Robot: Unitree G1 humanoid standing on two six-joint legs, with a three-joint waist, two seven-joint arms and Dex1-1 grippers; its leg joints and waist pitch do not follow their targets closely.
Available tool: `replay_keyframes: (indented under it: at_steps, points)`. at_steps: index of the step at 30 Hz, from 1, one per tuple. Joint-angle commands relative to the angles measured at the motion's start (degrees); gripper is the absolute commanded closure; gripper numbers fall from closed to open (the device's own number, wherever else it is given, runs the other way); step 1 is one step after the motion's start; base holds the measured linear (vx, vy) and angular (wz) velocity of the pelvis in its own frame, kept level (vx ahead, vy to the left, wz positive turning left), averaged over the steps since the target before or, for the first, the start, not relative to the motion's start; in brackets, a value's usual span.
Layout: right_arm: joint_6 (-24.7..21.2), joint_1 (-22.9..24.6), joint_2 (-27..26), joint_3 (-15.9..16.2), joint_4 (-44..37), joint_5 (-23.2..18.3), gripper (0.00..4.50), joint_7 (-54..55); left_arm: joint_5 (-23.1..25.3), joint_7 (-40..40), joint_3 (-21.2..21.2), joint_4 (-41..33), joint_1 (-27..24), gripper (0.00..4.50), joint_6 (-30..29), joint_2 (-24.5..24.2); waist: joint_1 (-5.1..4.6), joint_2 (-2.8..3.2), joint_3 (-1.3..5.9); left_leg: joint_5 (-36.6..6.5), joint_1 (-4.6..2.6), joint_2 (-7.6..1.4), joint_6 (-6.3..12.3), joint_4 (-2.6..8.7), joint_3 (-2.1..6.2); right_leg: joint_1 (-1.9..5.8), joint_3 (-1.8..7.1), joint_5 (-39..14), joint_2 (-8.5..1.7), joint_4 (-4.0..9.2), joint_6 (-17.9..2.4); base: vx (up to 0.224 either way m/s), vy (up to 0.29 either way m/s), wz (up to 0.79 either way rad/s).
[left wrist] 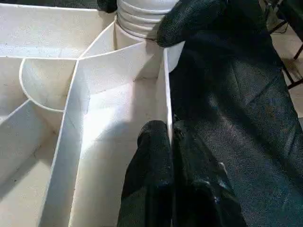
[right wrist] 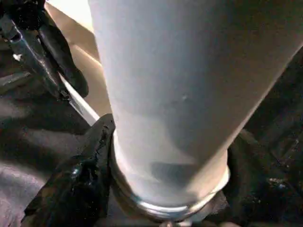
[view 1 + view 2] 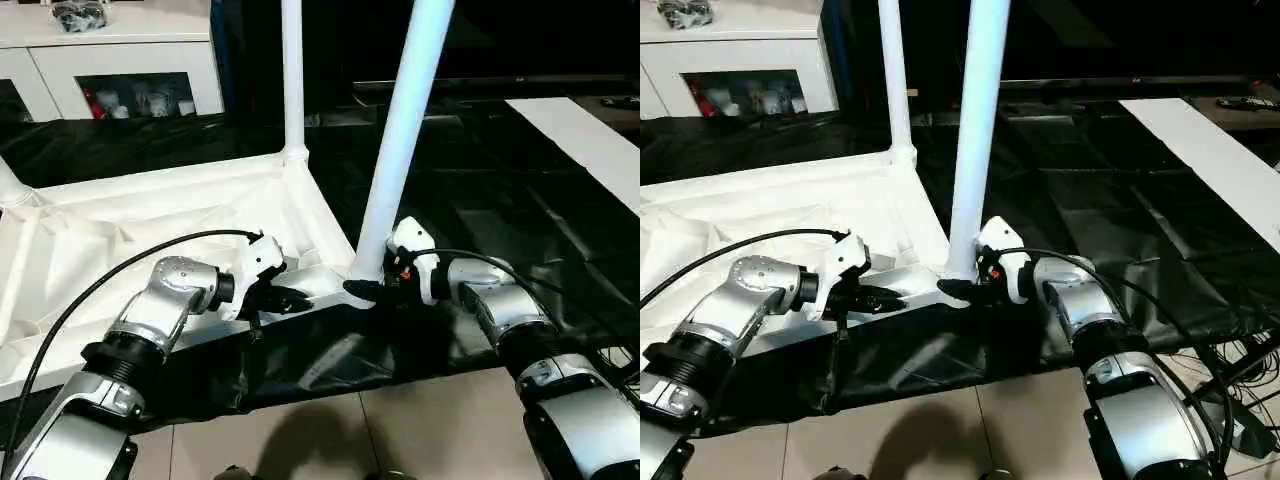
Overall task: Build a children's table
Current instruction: Rotate leg to tighten
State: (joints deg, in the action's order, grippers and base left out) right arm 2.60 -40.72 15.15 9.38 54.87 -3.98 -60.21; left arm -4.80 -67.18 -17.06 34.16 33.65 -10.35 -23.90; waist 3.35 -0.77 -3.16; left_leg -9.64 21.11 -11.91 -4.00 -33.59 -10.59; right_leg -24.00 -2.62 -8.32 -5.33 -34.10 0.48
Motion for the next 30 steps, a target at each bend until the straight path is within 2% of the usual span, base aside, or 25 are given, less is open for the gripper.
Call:
replay_keyframes:
  at_steps: [1,4,5,10,11,14,15,16,17,18,19,20,21,22,23,25,29,30]
  points:
    - [-0.2,-1.3,-0.6,-1.1,0.2,-1.1,1.74,0.0,0.3,-3.0,-1.3,0.6,0.0,4.5,0.6,0.7,0.02,-0.23,3.34,-23.7,-0.92,-0.85,-0.47,4.4,0.58,1.59,1.12,-32.8,-2.3,5.25,-8.5,0.0,0.0,0.0]
    - [-0.1,-1.0,-1.0,-1.4,0.3,-1.3,1.75,-0.1,0.1,-2.9,-1.1,0.7,-0.1,4.5,0.4,0.9,-0.04,-0.23,3.31,-24.2,-0.96,-0.83,-0.56,4.4,0.59,1.55,1.07,-33.2,-2.28,5.32,-8.5,0.0,0.0,0.0]
    - [-0.4,-0.6,-1.6,-2.1,0.2,-2.0,1.75,0.6,0.3,-1.4,-0.7,1.5,0.3,4.5,0.1,1.5,-0.03,-0.03,3.26,-24.6,-1.01,-0.81,-0.67,4.43,0.65,1.51,1.05,-34.0,-2.32,5.42,-8.3,0.0,0.0,0.0]
    - [-0.1,0.6,-3.6,-2.9,-0.2,-1.6,1.76,6.7,1.7,5.1,0.1,3.7,1.9,4.5,-0.2,4.1,-0.2,-0.16,3.06,-25.5,-1.3,-0.65,-1.01,4.39,0.74,1.09,0.92,-36.8,-2.29,5.99,-7.0,0.0,0.0,0.0]
    - [-0.7,1.3,-5.9,-4.0,-0.1,-0.8,1.76,14.4,2.4,9.2,0.3,5.0,3.0,4.5,-0.8,6.9,-0.33,-0.33,3.09,-25.6,-1.19,-0.57,-1.29,4.44,0.92,1.2,0.75,-38.0,-2.33,6.09,-6.3,0.0,0.0,0.0]
    - [-1.1,1.6,-7.9,-4.7,-0.1,-0.6,1.76,19.5,2.6,11.8,0.4,5.7,3.8,4.5,-1.4,9.1,-0.54,-0.21,3.09,-26.1,-1.23,-0.53,-1.49,4.55,0.99,1.16,0.56,-38.4,-2.31,6.35,-5.7,0.0,0.0,0.0]
    - [-1.8,1.6,-11.0,-6.1,0.6,-0.8,1.76,26.9,2.8,15.3,0.4,7.1,4.9,4.5,-2.0,12.5,-0.62,-0.02,3.19,-26.5,-1.31,-0.55,-1.56,4.66,1.1,1.25,0.46,-37.8,-2.34,6.4,-5.8,0.0,0.0,0.0]
    - [-2.0,1.5,-11.8,-6.6,0.9,-0.9,1.76,29.0,2.9,16.2,0.4,7.5,5.3,4.5,-2.2,13.4,-0.84,0.16,3.12,-26.6,-1.34,-0.5,-1.76,4.81,1.02,1.13,0.46,-36.9,-2.19,6.56,-6.0,0.0,0.0,0.0]
    - [-1.9,0.8,-14.0,-7.5,2.3,-0.9,1.76,34.6,3.3,18.9,0.5,9.1,6.3,4.5,-2.4,15.8,-0.8,0.05,3.34,-26.9,-1.36,-0.48,-1.74,4.82,1.18,1.4,0.29,-36.4,-2.28,6.51,-6.0,0.0,0.0,0.0]
    - [-1.6,-0.2,-16.3,-8.5,3.8,-1.3,1.76,38.6,3.7,21.7,0.6,11.1,7.4,4.5,-2.4,18.1,-0.91,0.48,3.2,-27.0,-1.26,-0.49,-1.84,4.91,1.1,1.22,0.45,-35.7,-2.24,6.5,-6.1,0.0,0.0,0.0]
    - [-1.5,-0.4,-16.8,-8.7,4.2,-1.4,1.76,39.4,3.8,22.3,0.7,11.6,7.6,4.5,-2.3,18.6,-1.07,0.4,3.13,-27.6,-1.51,-0.37,-1.99,4.82,0.99,0.84,0.43,-36.0,-2.16,6.75,-6.1,0.0,0.0,0.0]
    - [0.0,-1.5,-19.1,-9.5,5.2,-1.9,1.76,42.0,4.6,24.7,0.7,13.6,8.7,4.5,-1.6,20.4,-1.17,0.19,3.2,-29.5,-1.91,-0.03,-1.7,4.51,1.11,0.8,-0.01,-37.8,-2.08,7.1,-5.4,0.0,0.0,0.0]
    - [0.0,-1.5,-19.1,-9.5,5.2,-1.9,1.76,42.0,4.6,24.7,0.7,13.6,8.7,4.5,-1.6,20.4,-1.15,0.22,3.14,-29.8,-1.93,-0.03,-1.42,4.54,1.11,0.76,-0.03,-38.3,-2.11,7.38,-5.0,0.0,0.0,0.0]
    - [1.6,-2.0,-20.3,-9.6,5.1,-1.8,1.41,42.7,5.6,25.3,0.5,14.6,9.1,4.5,-0.8,20.8,-1.14,0.29,3.24,-29.8,-1.92,-0.03,-0.83,4.58,1.15,0.83,-0.07,-38.1,-2.2,7.53,-4.8,0.0,0.0,0.0]
    - [2.0,-2.1,-20.5,-9.6,5.0,-1.7,1.2,42.8,5.8,25.2,0.3,14.7,9.1,4.5,-0.6,20.8,-1.1,0.65,3.25,-29.9,-1.86,-0.03,-0.68,4.68,1.25,0.94,-0.11,-37.7,-2.21,7.57,-4.8,0.0,0.0,0.0]
    - [2.7,-2.3,-20.6,-9.6,4.9,-1.5,1.06,43.0,6.3,24.9,0.0,14.9,9.1,4.5,0.0,20.6,-1.17,0.43,3.38,-29.4,-1.51,-0.07,-0.21,4.98,1.22,1.36,-0.11,-36.2,-2.23,7.59,-5.0,0.0,0.0,0.0]
    - [3.4,-1.5,-18.9,-9.7,3.1,-1.3,0.63,39.6,6.9,22.1,-0.4,14.0,8.1,4.5,1.2,18.6,-1.28,0.47,3.3,-29.3,-1.35,-0.02,0.23,5.15,1.41,1.43,-0.03,-36.0,-2.32,7.58,-5.4,0.0,0.0,0.0]
    - [3.7,0.2,-16.2,-9.3,0.8,-1.0,0.63,35.2,6.8,19.5,0.0,13.4,7.4,4.5,2.5,16.7,-1.41,0.19,3.21,-29.1,-1.06,0.01,0.6,5.23,1.47,1.63,-0.1,-36.8,-2.4,7.73,-5.2,0.0,0.0,0.0]
